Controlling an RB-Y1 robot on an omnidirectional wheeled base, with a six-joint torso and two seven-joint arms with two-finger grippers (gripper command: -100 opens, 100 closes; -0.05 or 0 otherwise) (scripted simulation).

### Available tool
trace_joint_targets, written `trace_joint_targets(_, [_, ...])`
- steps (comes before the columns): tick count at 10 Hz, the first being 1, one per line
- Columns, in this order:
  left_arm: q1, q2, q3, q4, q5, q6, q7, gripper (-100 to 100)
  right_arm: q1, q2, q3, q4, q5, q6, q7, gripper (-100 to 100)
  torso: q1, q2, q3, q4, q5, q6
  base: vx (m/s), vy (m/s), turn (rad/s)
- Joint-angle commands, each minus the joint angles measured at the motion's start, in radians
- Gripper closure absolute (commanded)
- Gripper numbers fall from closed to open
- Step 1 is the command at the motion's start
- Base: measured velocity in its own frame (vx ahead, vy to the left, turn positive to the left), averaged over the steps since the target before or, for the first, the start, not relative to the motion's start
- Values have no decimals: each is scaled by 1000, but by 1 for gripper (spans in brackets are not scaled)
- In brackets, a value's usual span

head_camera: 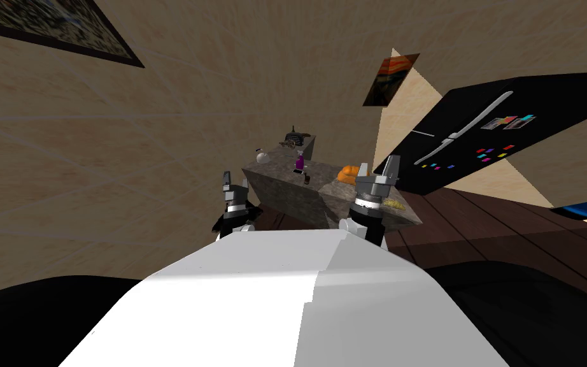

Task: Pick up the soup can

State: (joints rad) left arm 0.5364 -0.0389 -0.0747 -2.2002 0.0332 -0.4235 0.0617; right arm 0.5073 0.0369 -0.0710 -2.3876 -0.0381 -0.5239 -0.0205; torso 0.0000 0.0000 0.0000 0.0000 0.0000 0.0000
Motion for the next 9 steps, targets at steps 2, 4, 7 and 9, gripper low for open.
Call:
trace_joint_targets(2, [0,0,0,0,0,0,0,0,16,-76,-12,28,18,-19,5,-100,0,0,0,0,0,0,19,3,27])
trace_joint_targets(4, [0,0,0,0,0,0,0,0,27,-119,-19,46,30,-31,8,-100,-1,-2,-1,0,0,0,30,-2,17])
trace_joint_targets(7, [0,0,0,0,0,0,0,0,54,-197,-40,92,59,-62,17,-100,-1,-3,-2,-1,0,0,37,-2,22])
trace_joint_targets(9, [0,0,0,0,0,0,0,0,88,-266,-65,149,93,-103,28,-100,-1,-3,-2,-1,0,0,49,-2,25])
